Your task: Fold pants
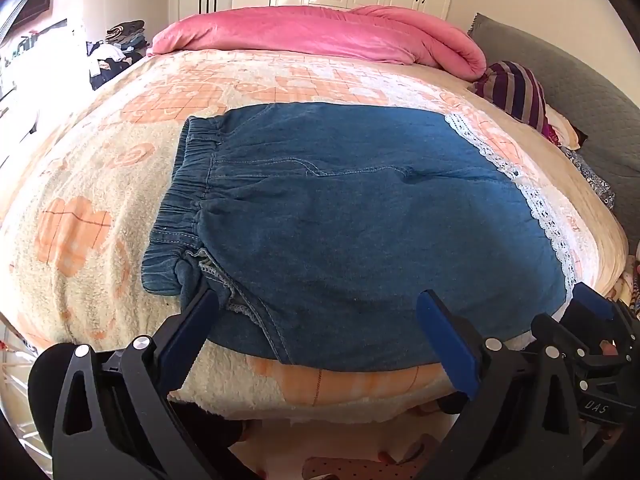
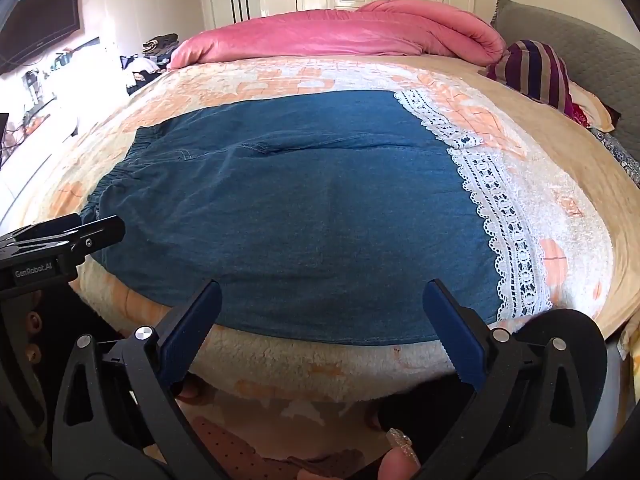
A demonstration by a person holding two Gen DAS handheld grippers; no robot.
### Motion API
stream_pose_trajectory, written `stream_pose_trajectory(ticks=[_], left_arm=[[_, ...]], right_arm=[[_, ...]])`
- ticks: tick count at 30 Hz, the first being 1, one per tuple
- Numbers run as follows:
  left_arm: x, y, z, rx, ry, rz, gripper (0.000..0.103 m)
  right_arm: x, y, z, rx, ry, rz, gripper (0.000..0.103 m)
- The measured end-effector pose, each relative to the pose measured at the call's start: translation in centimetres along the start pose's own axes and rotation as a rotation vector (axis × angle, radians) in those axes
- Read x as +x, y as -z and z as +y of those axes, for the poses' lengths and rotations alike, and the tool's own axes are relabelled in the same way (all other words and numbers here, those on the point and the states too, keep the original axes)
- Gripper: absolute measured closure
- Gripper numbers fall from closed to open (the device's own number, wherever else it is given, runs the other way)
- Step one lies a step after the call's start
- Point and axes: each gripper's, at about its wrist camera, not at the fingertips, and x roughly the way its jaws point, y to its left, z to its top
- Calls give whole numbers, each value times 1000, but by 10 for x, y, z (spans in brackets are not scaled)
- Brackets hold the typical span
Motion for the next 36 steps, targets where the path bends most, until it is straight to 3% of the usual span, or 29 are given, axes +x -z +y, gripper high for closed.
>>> stream_pose_trajectory(ticks=[36], left_arm=[[-4,1,-2,17,2,-5,4]], right_arm=[[-1,0,4,-15,10,3,8]])
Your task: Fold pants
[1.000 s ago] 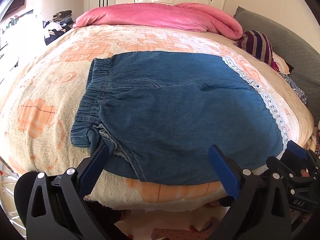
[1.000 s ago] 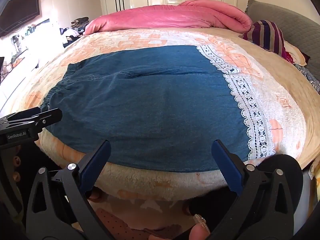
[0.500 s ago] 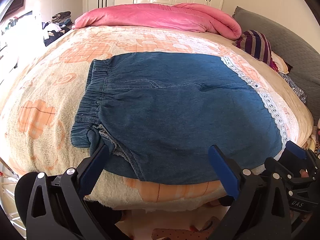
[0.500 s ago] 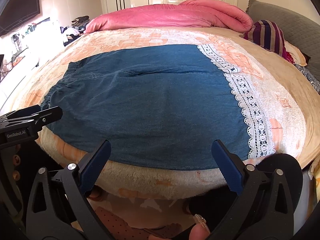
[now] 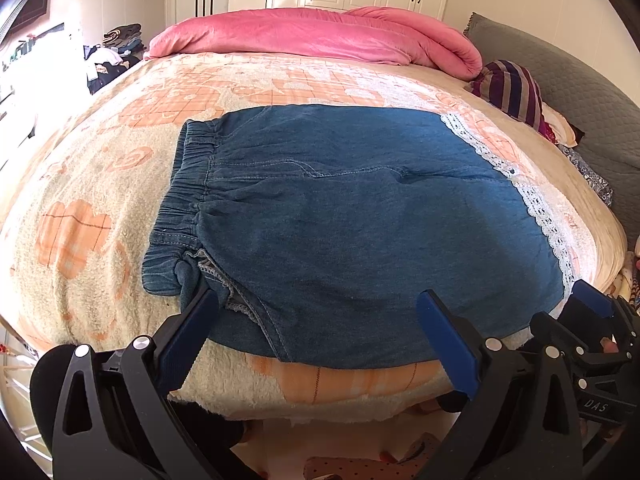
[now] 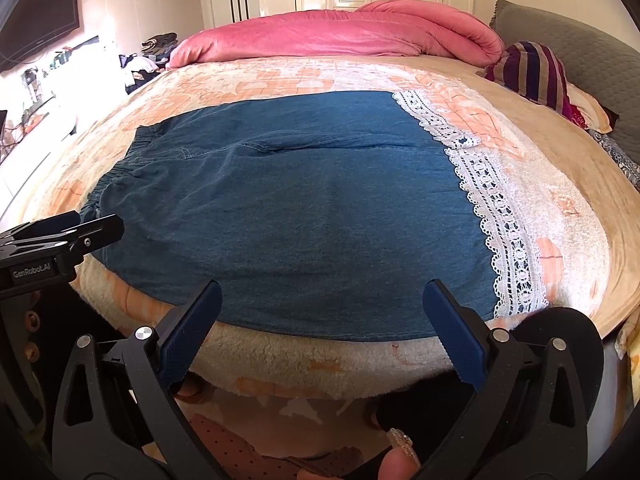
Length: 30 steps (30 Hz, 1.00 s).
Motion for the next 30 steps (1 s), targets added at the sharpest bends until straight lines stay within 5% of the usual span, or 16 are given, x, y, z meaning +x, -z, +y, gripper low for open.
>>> stream_pose_trajectory(ticks=[30], left_arm=[[8,-10,3,-7,6,4,4]], right_arm=[[11,-17,4,-14,-18,-3,8]])
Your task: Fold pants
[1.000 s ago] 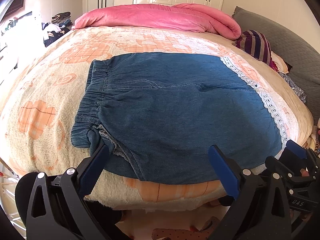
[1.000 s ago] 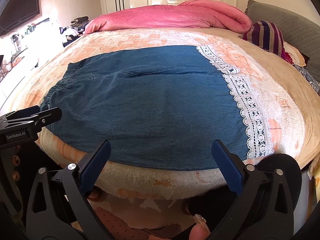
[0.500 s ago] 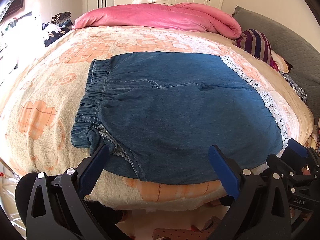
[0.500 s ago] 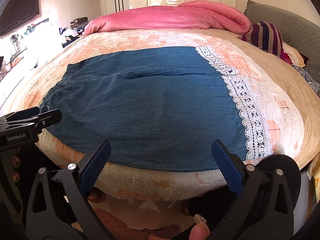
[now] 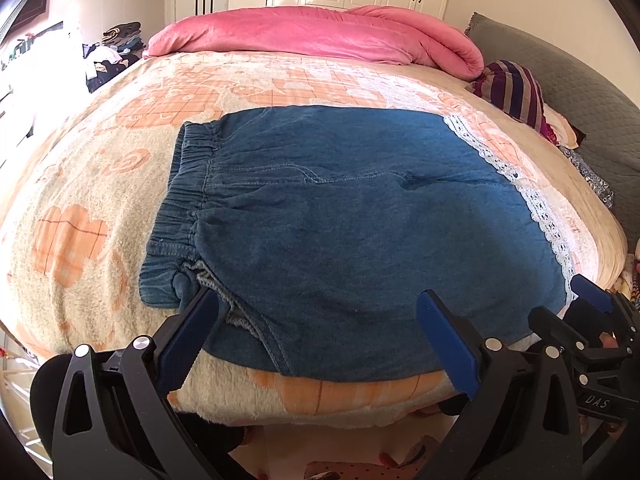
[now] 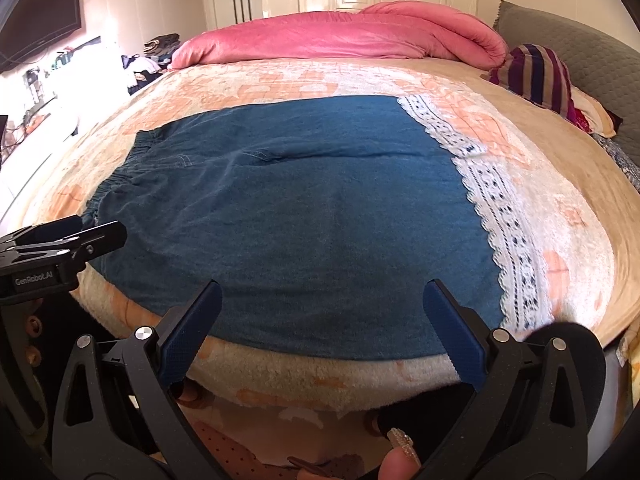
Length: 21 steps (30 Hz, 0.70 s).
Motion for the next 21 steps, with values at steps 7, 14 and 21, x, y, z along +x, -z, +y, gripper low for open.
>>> stream_pose_trajectory(ticks=[7,14,21], left_arm=[[8,-11,9,-18,-12,-3,4],[17,-29,26,-42,-24,-17,4],[27,-46,40,-63,-25,-27,4]], right_arm=[[16,-21,8,-31,-27,8,8],[39,-50,19,-54,-26,14,8],[59,-75,29,-66,-44,17,8]])
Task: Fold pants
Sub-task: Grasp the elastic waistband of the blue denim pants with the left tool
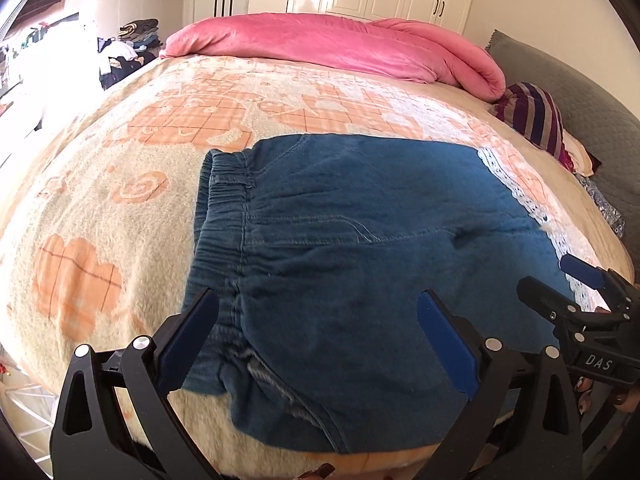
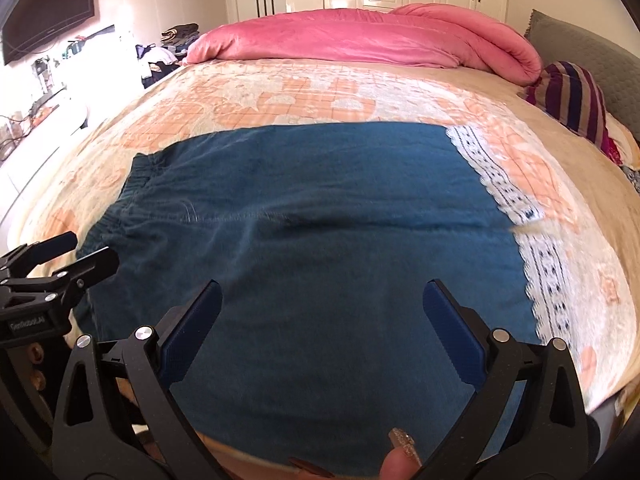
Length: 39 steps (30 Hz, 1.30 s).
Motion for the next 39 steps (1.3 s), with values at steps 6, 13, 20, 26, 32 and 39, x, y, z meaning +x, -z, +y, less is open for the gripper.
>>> stream_pose_trajectory(ticks=[6,13,20,26,32,39], left_arm=[[14,-16,14,-24,-6,12,4],[30,-42,40,-60,-35,-2,4],[52,-65,75,-94,-83,17,4],[75,-83,98,-117,-86,59,4],[101,-99,103,-87,-79,96,4],[125,-105,106,-77,-65,137,4]], right_arm=[[11,-19,1,-30,9,-16,8],[35,-43,-4,-62,-3,-1,8],[53,-65,7,-161,-67,16,8],[71,-83,22,-241,-96,26,8],[95,-102,37,-297,-98,48,8],[127,-124,44,-323,-96,70,8]])
